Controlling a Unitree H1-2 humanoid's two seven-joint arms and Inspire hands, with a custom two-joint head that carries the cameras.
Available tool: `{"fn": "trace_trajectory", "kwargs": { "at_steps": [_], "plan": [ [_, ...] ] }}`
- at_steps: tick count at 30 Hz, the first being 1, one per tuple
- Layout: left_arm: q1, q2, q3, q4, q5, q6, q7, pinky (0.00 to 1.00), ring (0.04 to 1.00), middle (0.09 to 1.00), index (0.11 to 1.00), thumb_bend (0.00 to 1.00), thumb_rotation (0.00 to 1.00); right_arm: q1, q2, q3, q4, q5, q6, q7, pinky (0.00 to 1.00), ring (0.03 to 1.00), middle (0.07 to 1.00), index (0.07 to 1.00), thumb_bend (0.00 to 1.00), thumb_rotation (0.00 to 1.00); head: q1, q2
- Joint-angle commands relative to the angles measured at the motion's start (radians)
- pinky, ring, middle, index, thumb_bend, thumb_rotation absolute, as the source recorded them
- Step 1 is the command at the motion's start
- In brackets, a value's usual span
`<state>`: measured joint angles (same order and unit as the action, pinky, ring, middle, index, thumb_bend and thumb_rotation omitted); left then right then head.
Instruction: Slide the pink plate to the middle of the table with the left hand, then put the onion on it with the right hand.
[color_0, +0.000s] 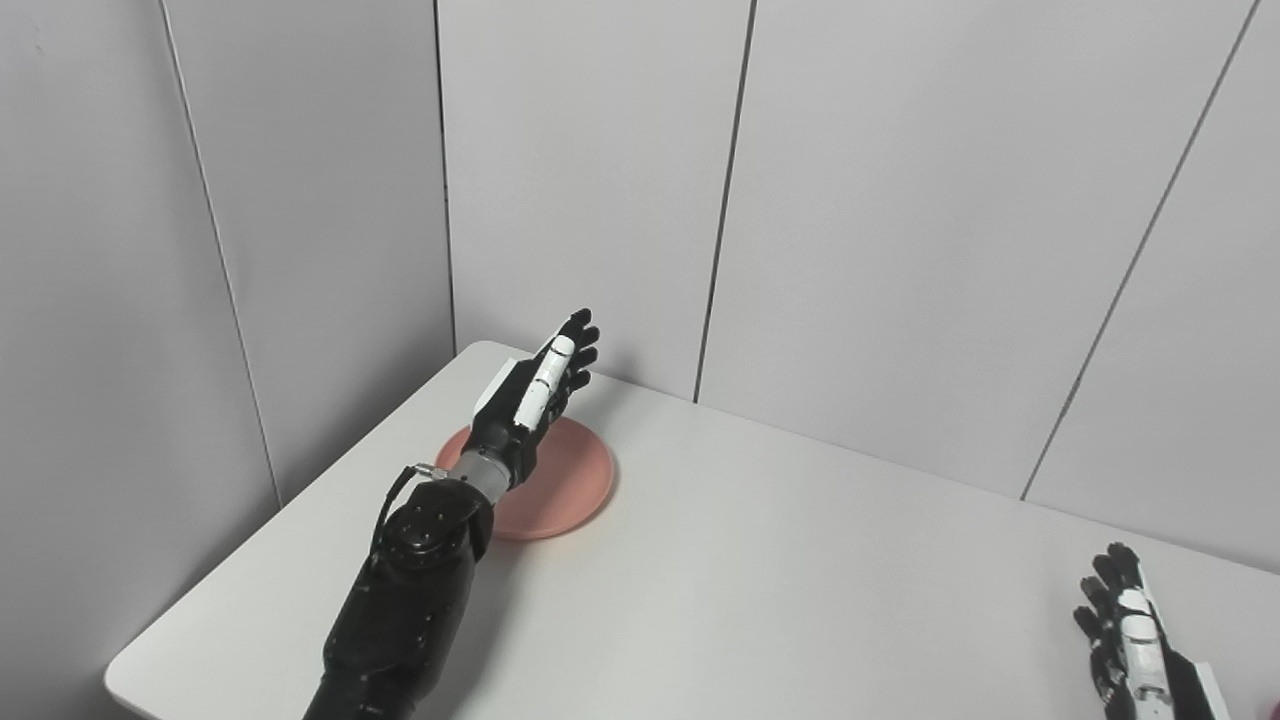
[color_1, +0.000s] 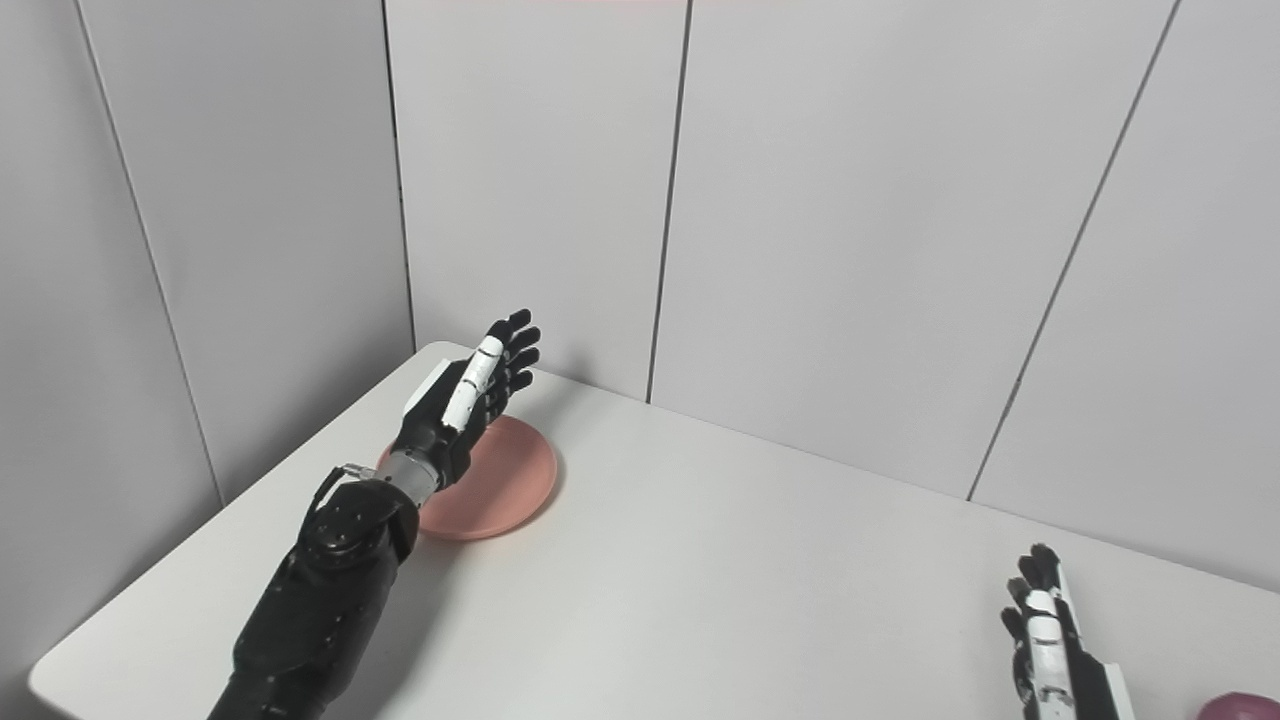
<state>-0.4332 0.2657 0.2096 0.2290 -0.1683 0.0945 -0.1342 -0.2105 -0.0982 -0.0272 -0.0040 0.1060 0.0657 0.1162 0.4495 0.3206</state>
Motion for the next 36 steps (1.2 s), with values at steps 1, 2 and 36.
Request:
{"fn": "trace_trajectory", "kwargs": {
  "at_steps": [1, 2, 36],
  "plan": [
    [-0.064, 0.029, 0.013, -0.004, -0.012, -0.045, 0.008, 0.96, 0.961, 0.964, 0.948, 0.62, 1.00, -0.041, -0.005, -0.003, -0.023, 0.009, -0.005, 0.004, 1.00, 1.000, 1.000, 1.000, 0.15, 1.00, 0.001, -0.002],
    [-0.064, 0.039, 0.020, 0.006, -0.013, -0.047, 0.006, 0.96, 0.963, 0.965, 0.950, 0.63, 1.00, -0.042, -0.005, -0.003, -0.025, 0.006, -0.002, 0.003, 1.00, 1.000, 1.000, 1.000, 0.15, 1.00, 0.003, -0.002],
    [-0.072, 0.209, 0.072, 0.293, 0.006, -0.200, 0.003, 1.00, 0.974, 0.953, 0.931, 0.65, 1.00, -0.033, 0.006, 0.007, -0.092, -0.015, 0.043, -0.013, 1.00, 1.000, 1.000, 1.000, 0.08, 1.00, 0.007, -0.004]
  ]
}}
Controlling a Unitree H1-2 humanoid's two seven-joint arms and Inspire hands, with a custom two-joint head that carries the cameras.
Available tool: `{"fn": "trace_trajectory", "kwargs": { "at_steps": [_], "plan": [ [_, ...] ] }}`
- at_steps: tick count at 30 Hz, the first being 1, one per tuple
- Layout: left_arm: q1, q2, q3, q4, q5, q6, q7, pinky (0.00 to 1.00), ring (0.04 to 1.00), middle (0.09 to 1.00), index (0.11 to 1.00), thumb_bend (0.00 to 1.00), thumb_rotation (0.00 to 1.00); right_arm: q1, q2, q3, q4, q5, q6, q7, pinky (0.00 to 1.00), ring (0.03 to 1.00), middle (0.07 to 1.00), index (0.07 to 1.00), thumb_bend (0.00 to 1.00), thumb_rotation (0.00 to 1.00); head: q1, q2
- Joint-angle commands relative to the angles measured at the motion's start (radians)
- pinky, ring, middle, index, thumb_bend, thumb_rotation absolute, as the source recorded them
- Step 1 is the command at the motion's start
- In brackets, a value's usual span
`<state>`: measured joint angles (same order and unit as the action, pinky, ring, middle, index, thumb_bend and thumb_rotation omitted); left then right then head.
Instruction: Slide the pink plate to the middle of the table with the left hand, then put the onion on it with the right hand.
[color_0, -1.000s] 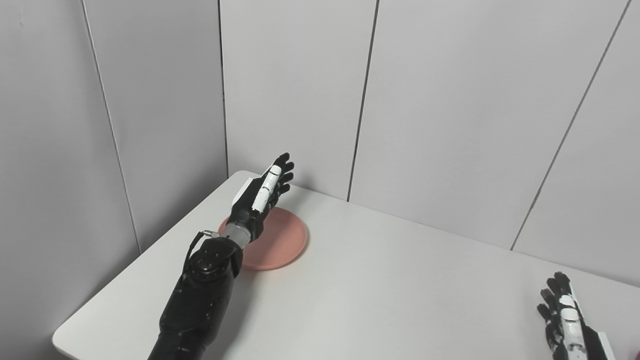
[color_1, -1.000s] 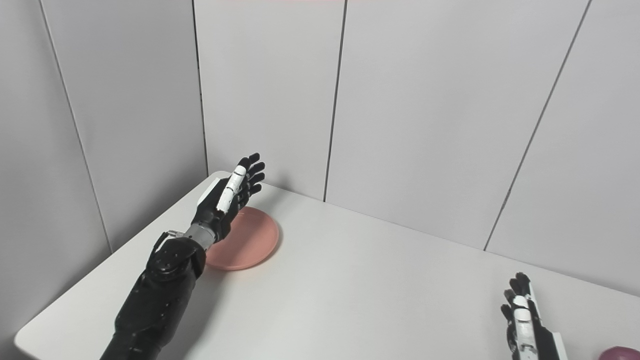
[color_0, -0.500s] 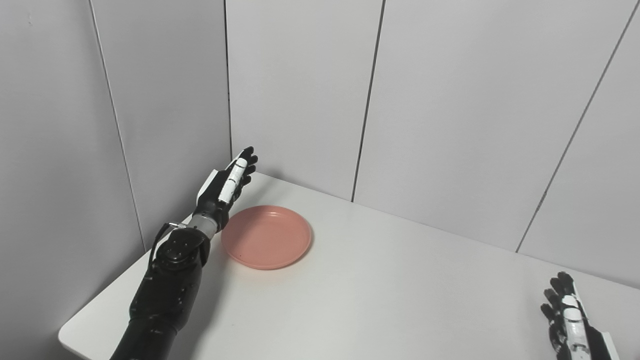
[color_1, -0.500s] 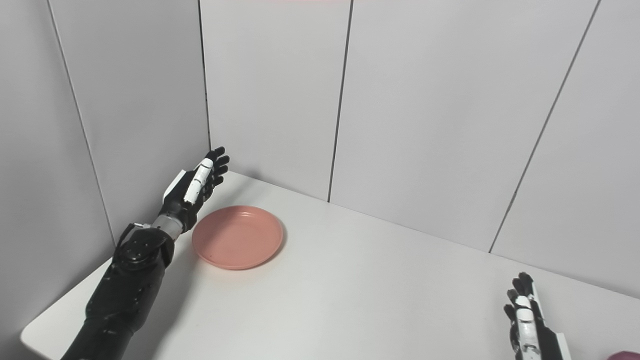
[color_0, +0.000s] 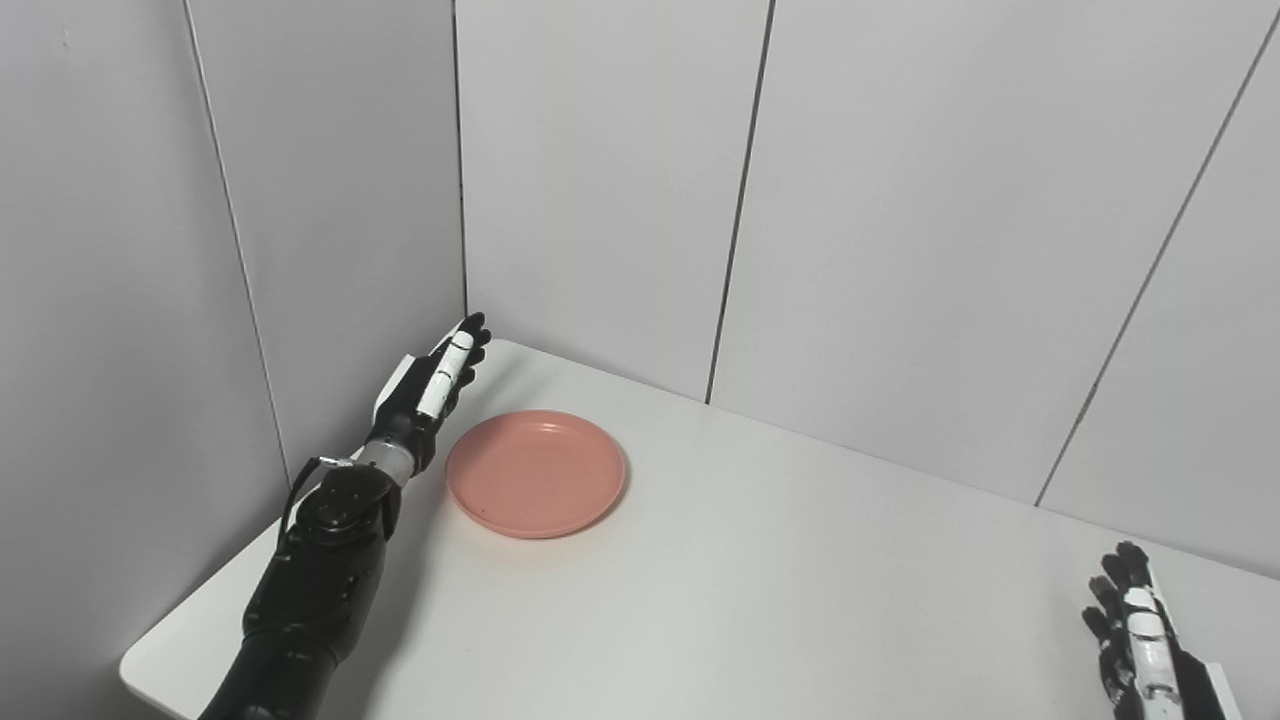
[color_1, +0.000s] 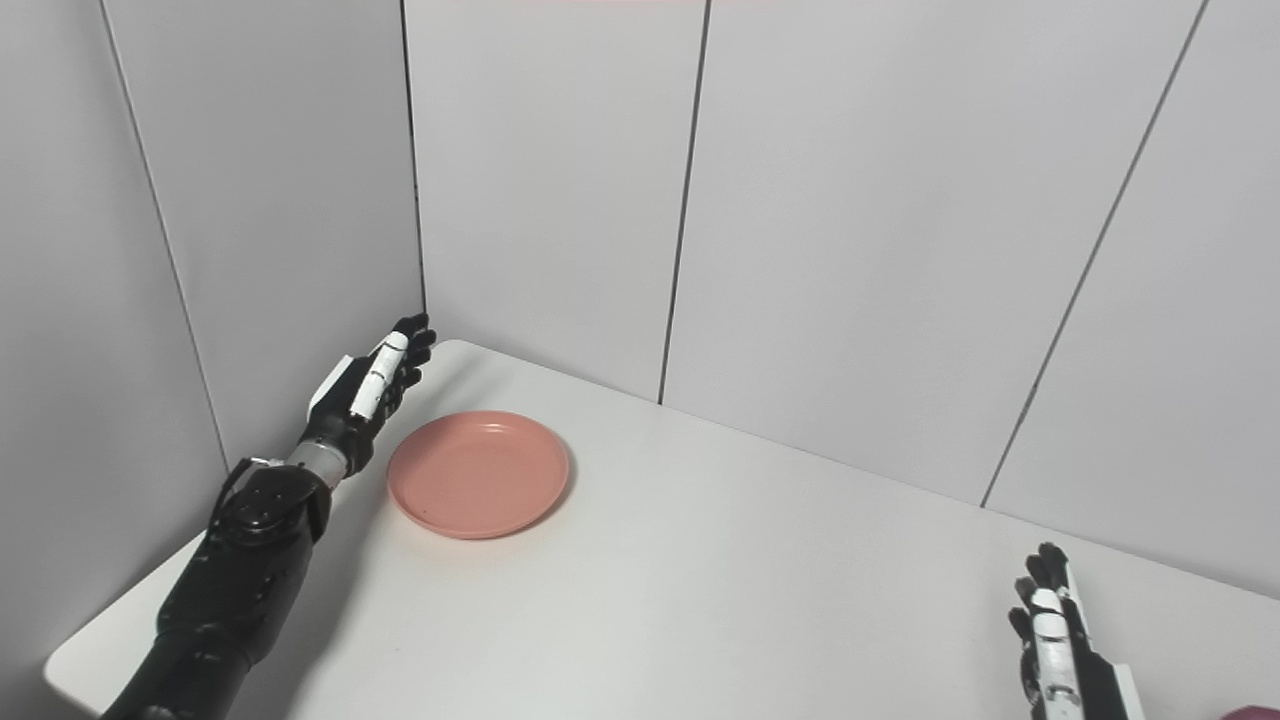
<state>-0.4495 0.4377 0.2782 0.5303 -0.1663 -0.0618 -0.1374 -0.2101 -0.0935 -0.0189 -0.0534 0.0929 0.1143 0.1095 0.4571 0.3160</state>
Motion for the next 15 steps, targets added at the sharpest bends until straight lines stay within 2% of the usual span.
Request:
{"fn": "trace_trajectory", "kwargs": {
  "at_steps": [1, 15],
  "plan": [
    [-0.055, 0.037, 0.003, -0.003, 0.005, -0.050, 0.008, 1.00, 0.973, 0.952, 0.930, 0.65, 1.00, -0.033, 0.002, -0.001, -0.046, -0.005, -0.005, -0.008, 1.00, 1.000, 1.000, 1.000, 0.08, 1.00, 0.000, 0.002],
    [-0.066, 0.037, 0.002, 0.099, 0.008, -0.121, 0.023, 1.00, 0.946, 0.940, 0.921, 0.64, 1.00, -0.030, 0.005, -0.002, -0.066, -0.005, 0.017, -0.018, 1.00, 1.000, 1.000, 1.000, 0.08, 1.00, -0.001, 0.007]
  ]
}}
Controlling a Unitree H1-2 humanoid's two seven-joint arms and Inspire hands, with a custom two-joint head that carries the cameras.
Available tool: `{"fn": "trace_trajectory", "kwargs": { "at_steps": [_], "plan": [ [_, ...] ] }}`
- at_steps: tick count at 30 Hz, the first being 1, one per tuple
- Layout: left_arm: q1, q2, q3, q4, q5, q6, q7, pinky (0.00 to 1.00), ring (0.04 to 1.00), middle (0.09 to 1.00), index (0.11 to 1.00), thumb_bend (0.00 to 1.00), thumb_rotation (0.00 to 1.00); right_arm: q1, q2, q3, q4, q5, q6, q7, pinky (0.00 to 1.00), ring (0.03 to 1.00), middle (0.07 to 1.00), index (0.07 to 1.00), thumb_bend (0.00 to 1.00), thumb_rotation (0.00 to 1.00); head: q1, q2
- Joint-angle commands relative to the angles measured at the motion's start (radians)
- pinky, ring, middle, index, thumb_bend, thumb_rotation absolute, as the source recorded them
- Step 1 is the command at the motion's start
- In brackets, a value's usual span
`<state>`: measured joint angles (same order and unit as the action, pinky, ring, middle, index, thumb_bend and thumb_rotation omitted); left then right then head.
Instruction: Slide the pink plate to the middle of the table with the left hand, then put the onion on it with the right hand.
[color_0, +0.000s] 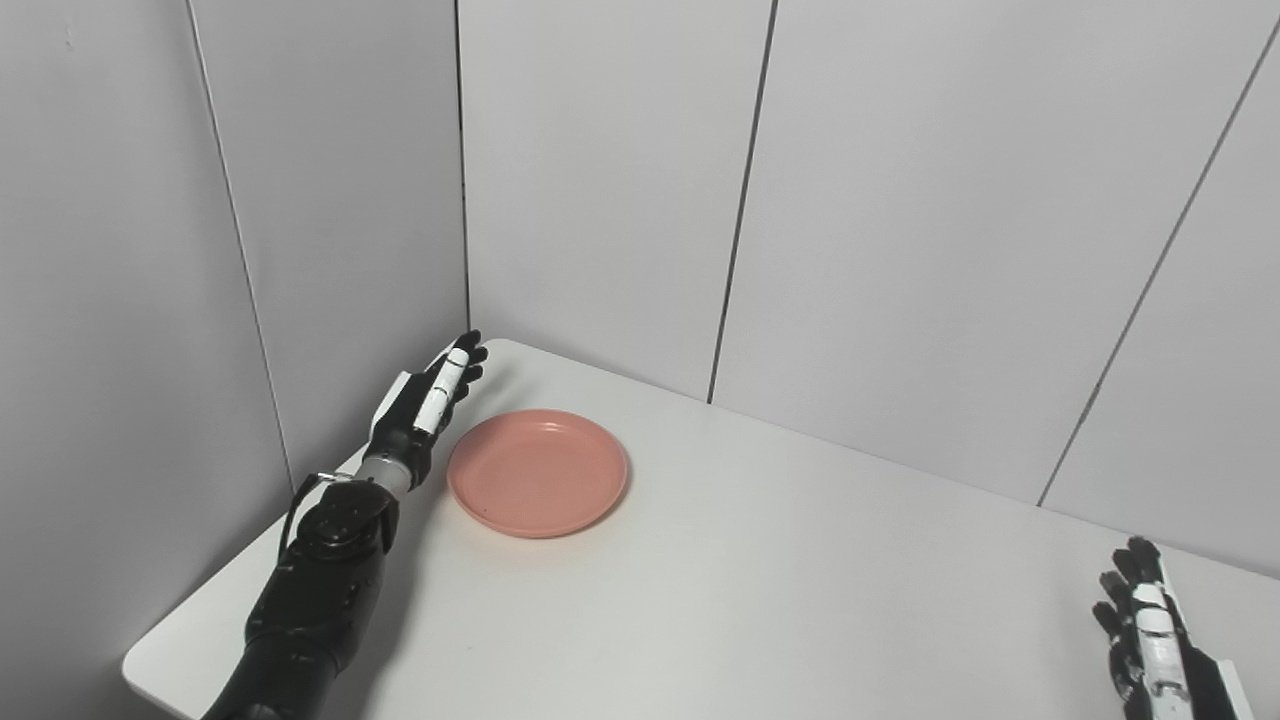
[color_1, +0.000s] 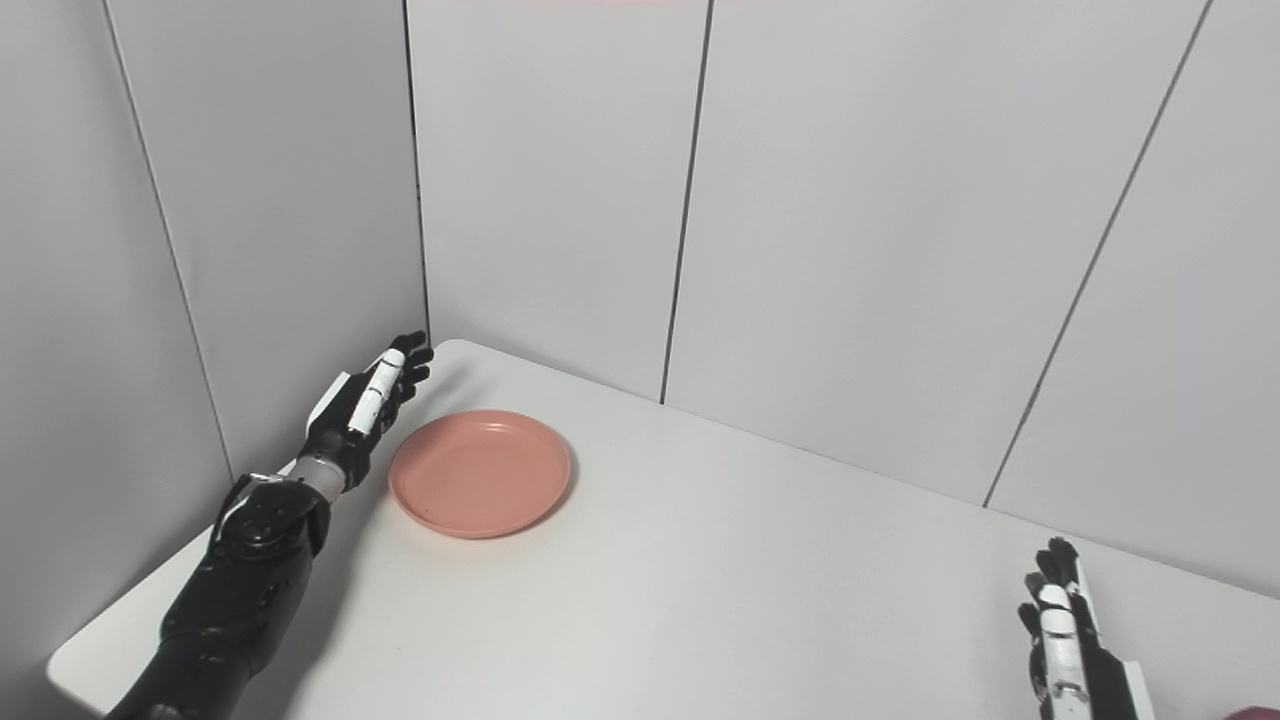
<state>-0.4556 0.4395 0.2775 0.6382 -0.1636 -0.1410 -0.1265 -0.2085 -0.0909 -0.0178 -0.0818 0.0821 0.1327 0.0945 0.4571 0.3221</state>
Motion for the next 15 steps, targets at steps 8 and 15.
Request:
{"fn": "trace_trajectory", "kwargs": {
  "at_steps": [8, 15],
  "plan": [
    [-0.051, 0.033, -0.010, 0.000, 0.021, -0.045, 0.022, 0.97, 0.944, 0.929, 0.913, 0.60, 1.00, -0.030, 0.003, -0.004, -0.051, 0.010, 0.007, -0.002, 1.00, 1.000, 1.000, 1.000, 0.06, 1.00, 0.000, 0.004],
    [-0.042, 0.039, -0.026, 0.031, 0.030, -0.070, 0.009, 1.00, 0.968, 0.945, 0.933, 0.61, 1.00, -0.029, 0.002, -0.001, -0.059, 0.002, 0.009, -0.003, 1.00, 1.000, 1.000, 1.000, 0.06, 1.00, -0.001, 0.009]
  ]
}}
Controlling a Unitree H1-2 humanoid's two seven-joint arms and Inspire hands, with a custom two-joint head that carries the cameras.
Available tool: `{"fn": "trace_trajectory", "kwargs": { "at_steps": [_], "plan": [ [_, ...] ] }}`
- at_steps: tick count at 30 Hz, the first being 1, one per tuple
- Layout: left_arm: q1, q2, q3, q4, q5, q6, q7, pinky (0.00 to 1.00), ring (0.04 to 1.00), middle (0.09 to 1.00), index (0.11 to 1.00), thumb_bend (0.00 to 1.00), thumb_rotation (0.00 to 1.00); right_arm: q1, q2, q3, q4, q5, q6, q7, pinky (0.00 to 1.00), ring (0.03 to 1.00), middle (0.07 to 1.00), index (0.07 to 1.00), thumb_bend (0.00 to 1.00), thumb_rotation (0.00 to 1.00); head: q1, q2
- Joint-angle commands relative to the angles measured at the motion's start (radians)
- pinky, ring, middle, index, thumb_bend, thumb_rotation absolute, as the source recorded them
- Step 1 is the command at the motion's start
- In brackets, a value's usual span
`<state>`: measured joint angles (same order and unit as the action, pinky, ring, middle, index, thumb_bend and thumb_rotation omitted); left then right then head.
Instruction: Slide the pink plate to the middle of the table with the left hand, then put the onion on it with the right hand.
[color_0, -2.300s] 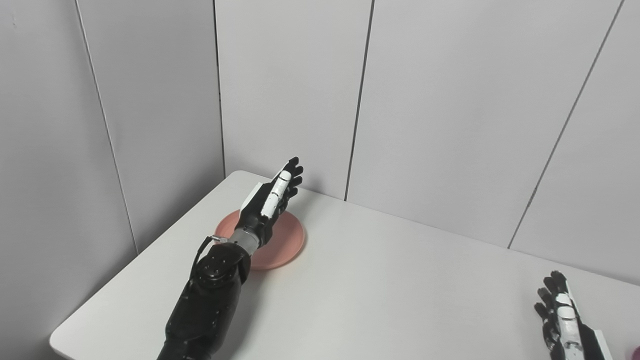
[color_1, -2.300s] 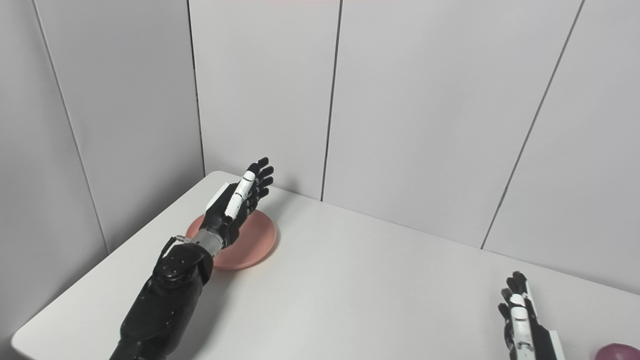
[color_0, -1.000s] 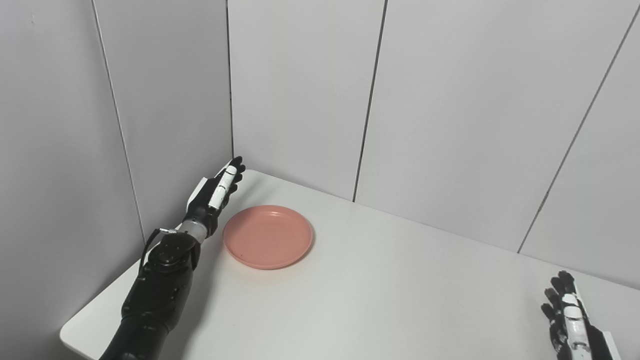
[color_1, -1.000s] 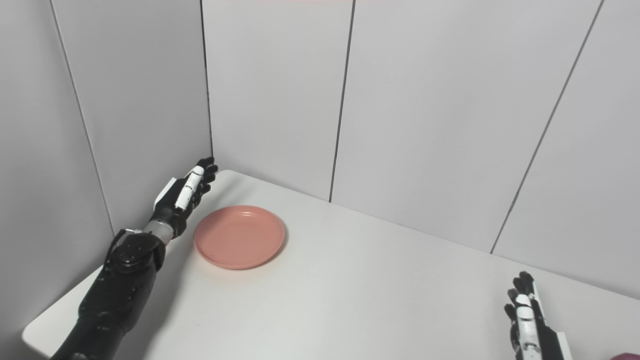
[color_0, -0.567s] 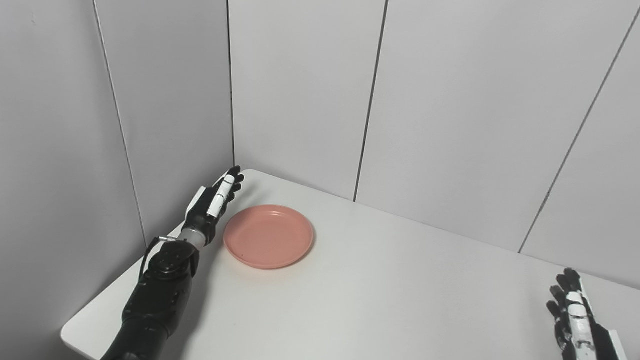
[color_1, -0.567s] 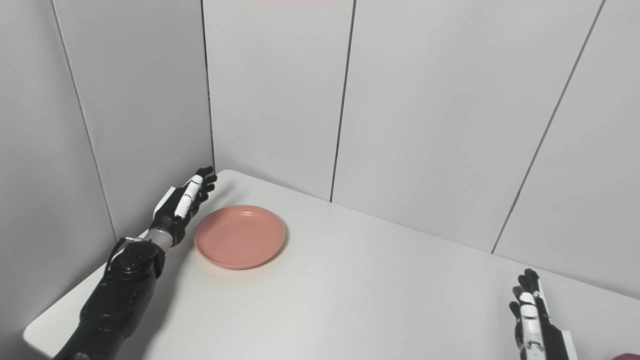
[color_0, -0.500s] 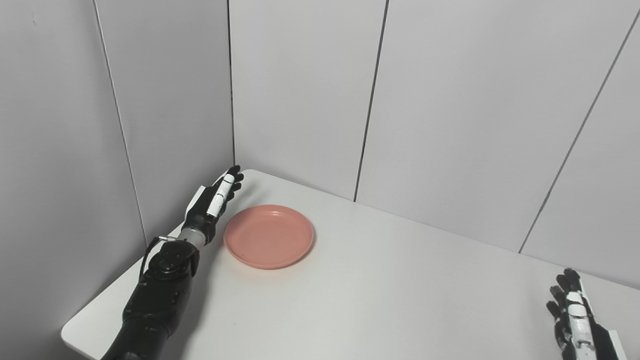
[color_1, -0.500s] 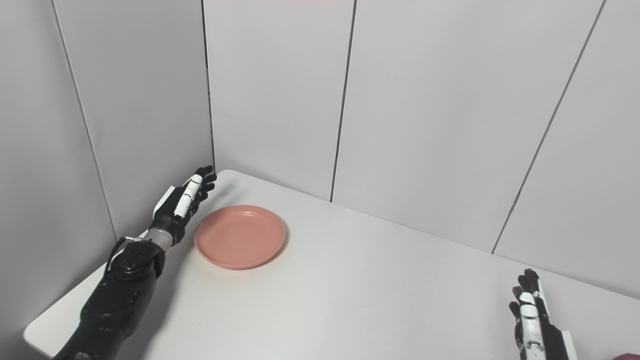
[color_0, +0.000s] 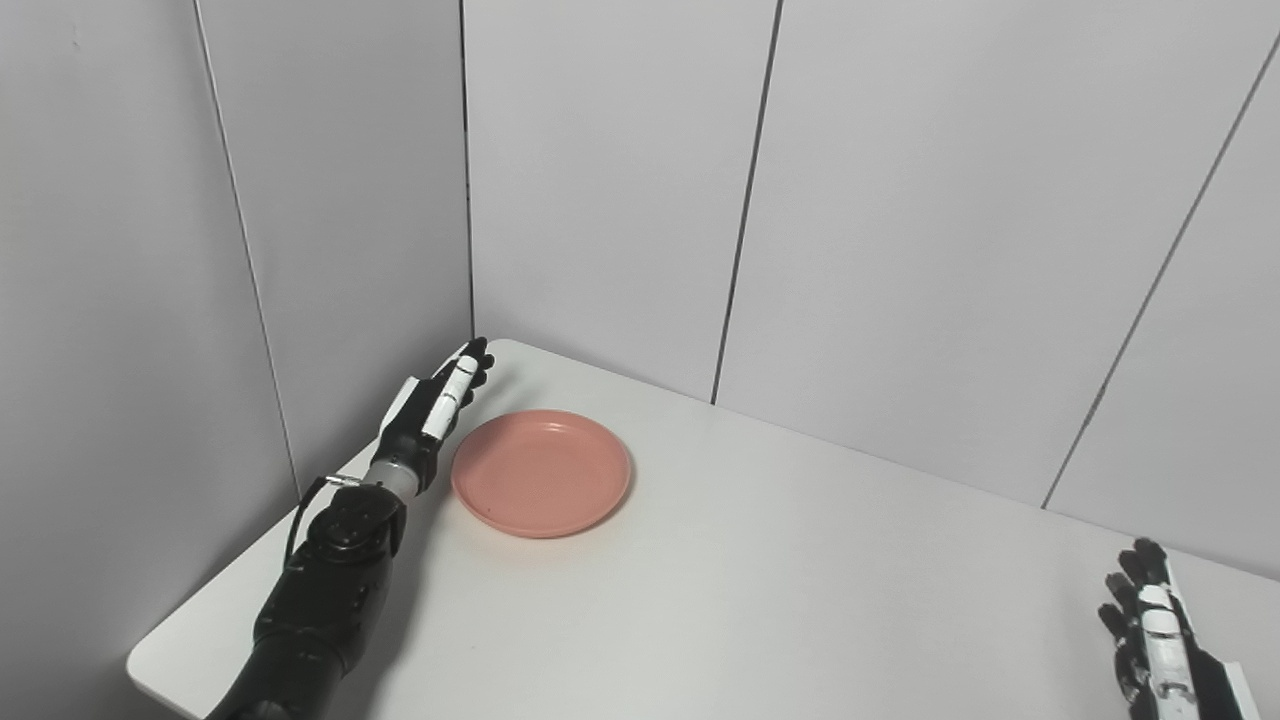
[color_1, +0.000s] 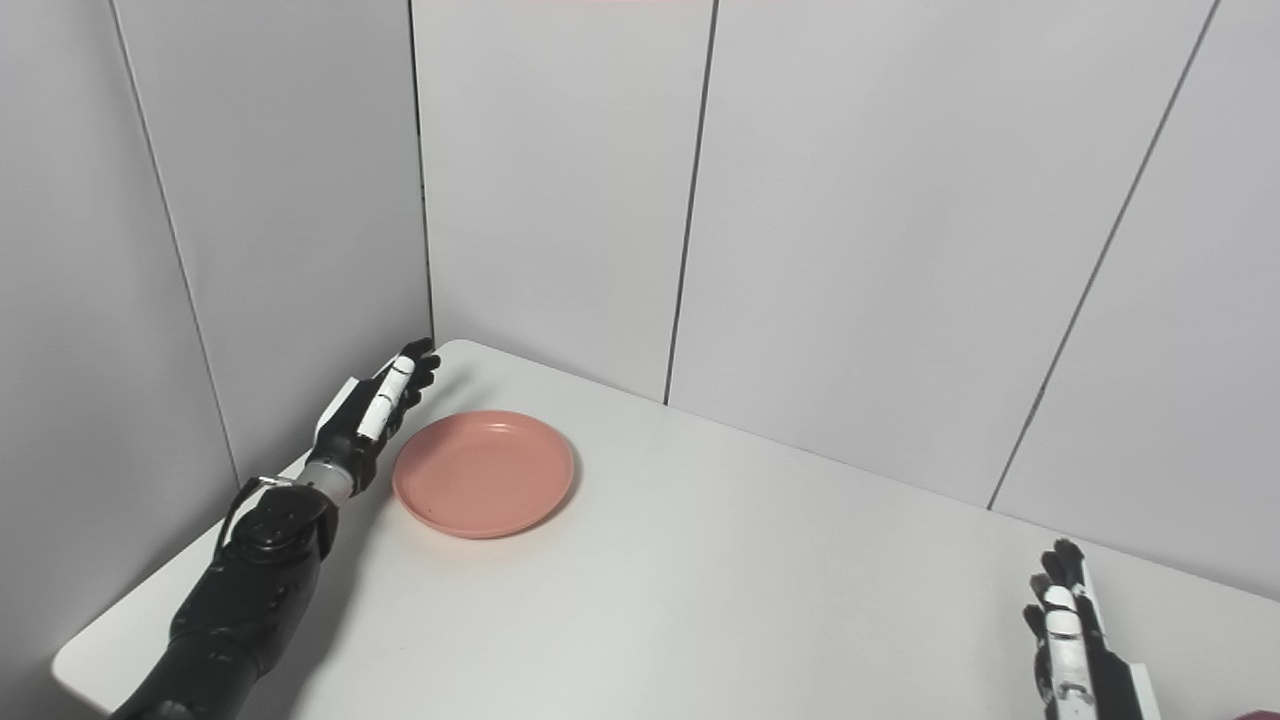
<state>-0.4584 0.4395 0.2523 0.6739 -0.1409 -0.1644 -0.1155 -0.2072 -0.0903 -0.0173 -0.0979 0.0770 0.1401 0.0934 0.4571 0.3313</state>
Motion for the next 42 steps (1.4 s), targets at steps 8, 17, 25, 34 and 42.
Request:
{"fn": "trace_trajectory", "kwargs": {
  "at_steps": [8, 17, 25, 34, 42],
  "plan": [
    [-0.028, 0.026, -0.002, 0.011, 0.000, -0.067, 0.006, 0.99, 0.951, 0.936, 0.910, 0.62, 1.00, -0.027, 0.004, -0.003, -0.064, 0.012, 0.035, -0.006, 1.00, 1.000, 1.000, 1.000, 0.06, 1.00, 0.001, 0.004],
    [-0.020, 0.021, 0.001, 0.022, -0.005, -0.065, 0.012, 0.98, 0.943, 0.933, 0.903, 0.61, 1.00, -0.025, 0.013, -0.005, -0.077, 0.012, 0.045, -0.012, 1.00, 1.000, 1.000, 1.000, 0.05, 1.00, -0.001, 0.007],
    [-0.008, 0.016, -0.004, 0.014, -0.014, -0.067, -0.006, 0.99, 0.949, 0.932, 0.917, 0.59, 1.00, -0.023, 0.013, -0.007, -0.085, 0.015, 0.053, -0.010, 1.00, 1.000, 1.000, 1.000, 0.06, 1.00, -0.004, 0.015],
    [0.006, -0.001, -0.005, -0.030, -0.023, -0.034, -0.015, 0.99, 0.948, 0.936, 0.929, 0.59, 1.00, -0.022, 0.015, -0.007, -0.096, 0.020, 0.062, -0.013, 1.00, 1.000, 1.000, 1.000, 0.05, 1.00, -0.005, 0.021],
    [0.012, -0.018, 0.001, -0.037, -0.053, -0.029, -0.030, 0.96, 0.941, 0.935, 0.922, 0.56, 1.00, -0.022, 0.014, -0.003, -0.101, 0.018, 0.068, -0.017, 1.00, 1.000, 1.000, 1.000, 0.05, 1.00, -0.007, 0.023]
  ]
}}
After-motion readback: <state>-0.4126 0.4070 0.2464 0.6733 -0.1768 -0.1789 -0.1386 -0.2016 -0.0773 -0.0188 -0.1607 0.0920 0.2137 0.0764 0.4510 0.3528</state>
